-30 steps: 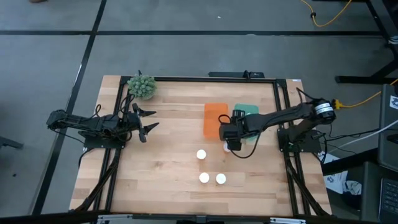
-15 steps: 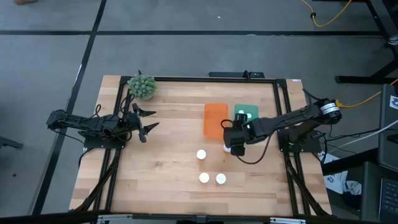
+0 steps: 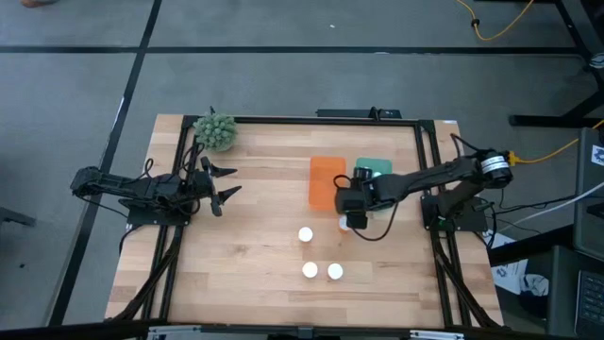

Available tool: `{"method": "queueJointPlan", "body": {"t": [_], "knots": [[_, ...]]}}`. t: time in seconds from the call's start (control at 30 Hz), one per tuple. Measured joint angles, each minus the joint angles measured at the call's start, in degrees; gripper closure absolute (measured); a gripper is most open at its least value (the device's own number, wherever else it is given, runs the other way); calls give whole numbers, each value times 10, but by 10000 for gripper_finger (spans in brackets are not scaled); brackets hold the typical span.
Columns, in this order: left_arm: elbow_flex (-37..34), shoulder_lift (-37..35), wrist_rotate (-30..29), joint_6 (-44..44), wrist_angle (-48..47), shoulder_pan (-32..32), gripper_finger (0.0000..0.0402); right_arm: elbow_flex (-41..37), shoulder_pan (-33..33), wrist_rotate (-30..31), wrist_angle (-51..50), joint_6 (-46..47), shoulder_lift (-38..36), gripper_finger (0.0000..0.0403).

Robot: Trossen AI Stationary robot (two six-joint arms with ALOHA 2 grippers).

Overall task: Pick and place medicine bottles into bin by pill shape (circle, oval)
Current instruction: Put the large orange pill bottle into the orange bin

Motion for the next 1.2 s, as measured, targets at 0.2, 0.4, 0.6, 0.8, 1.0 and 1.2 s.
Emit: {"method": "queueJointPlan", "body": {"t": [0.2,0.4,0.6,0.8,1.0,1.2], "knots": [[0,0,0,-1,0,0,145,0,-5,0,8,-11,31,165],[0,0,0,-1,0,0,145,0,-5,0,31,-16,39,165],[0,0,0,-1,0,0,145,0,-6,0,32,-16,39,165],[0,0,0,-1,0,0,145,18,-6,0,-15,-8,39,165],[0,0,0,-1,0,0,145,76,14,1,-100,16,28,165],[0,0,0,-1,0,0,145,88,66,-76,-161,41,-14,165]]}}
